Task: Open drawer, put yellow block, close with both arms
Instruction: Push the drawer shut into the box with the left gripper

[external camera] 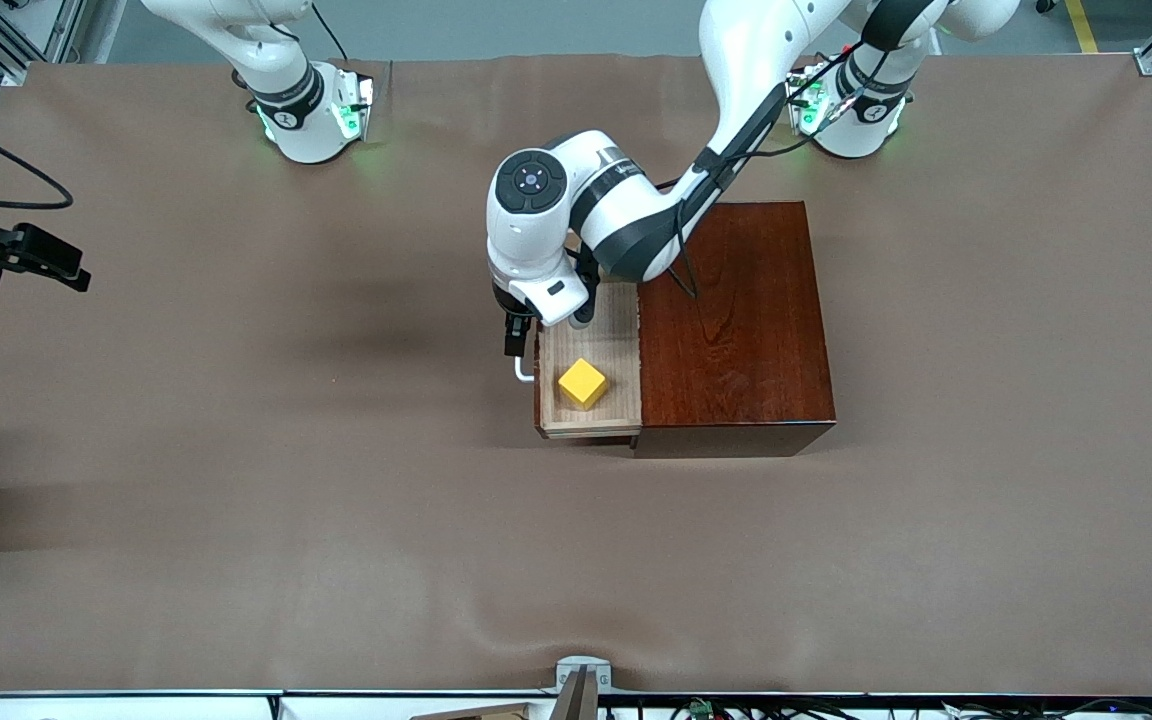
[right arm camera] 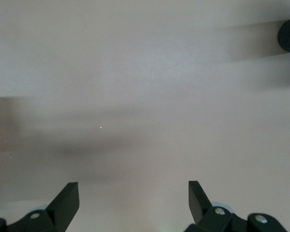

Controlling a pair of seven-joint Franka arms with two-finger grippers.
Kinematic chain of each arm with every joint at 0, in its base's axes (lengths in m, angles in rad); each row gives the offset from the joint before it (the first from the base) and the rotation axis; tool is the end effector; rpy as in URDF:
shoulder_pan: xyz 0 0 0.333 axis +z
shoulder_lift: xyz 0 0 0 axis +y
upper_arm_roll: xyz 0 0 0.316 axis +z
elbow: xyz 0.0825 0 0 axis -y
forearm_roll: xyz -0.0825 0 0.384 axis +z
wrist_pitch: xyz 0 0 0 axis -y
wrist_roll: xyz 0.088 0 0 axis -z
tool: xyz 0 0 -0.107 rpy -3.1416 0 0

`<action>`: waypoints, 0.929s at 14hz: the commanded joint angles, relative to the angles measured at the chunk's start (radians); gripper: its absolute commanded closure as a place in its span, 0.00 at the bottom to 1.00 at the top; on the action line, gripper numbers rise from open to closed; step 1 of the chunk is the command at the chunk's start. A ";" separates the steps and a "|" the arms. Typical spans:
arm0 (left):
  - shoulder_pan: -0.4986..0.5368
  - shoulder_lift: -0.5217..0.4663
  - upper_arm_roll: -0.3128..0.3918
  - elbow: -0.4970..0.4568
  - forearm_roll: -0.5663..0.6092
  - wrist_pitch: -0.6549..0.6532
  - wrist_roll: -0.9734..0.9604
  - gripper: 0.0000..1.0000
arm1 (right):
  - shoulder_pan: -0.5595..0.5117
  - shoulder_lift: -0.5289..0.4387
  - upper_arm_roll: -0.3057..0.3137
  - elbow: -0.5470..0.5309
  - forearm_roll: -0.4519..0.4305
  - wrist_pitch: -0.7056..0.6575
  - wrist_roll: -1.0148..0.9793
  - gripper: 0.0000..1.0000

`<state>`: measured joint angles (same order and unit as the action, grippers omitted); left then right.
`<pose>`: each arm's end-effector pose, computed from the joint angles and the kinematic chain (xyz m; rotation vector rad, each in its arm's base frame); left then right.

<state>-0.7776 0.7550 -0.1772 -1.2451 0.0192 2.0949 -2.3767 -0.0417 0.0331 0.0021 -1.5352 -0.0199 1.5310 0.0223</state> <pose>0.4672 -0.5968 0.3295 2.2595 2.0361 -0.1690 0.5601 -0.0244 0.6194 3.1200 -0.0973 -0.0585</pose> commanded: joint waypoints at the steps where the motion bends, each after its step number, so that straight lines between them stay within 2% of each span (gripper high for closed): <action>1: -0.009 0.015 0.005 0.026 0.024 -0.054 -0.022 0.00 | -0.018 -0.007 0.018 0.006 0.000 -0.003 0.010 0.00; 11: 0.007 -0.002 0.044 0.026 0.024 -0.268 -0.041 0.00 | -0.017 -0.007 0.019 0.006 -0.002 -0.006 0.007 0.00; 13: 0.008 -0.012 0.077 0.026 0.025 -0.282 -0.053 0.00 | -0.015 -0.007 0.019 0.006 -0.002 -0.006 0.005 0.00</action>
<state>-0.7760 0.7558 -0.1359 -1.2100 0.0189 1.8921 -2.4354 -0.0417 0.0331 0.0053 -1.5350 -0.0198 1.5316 0.0223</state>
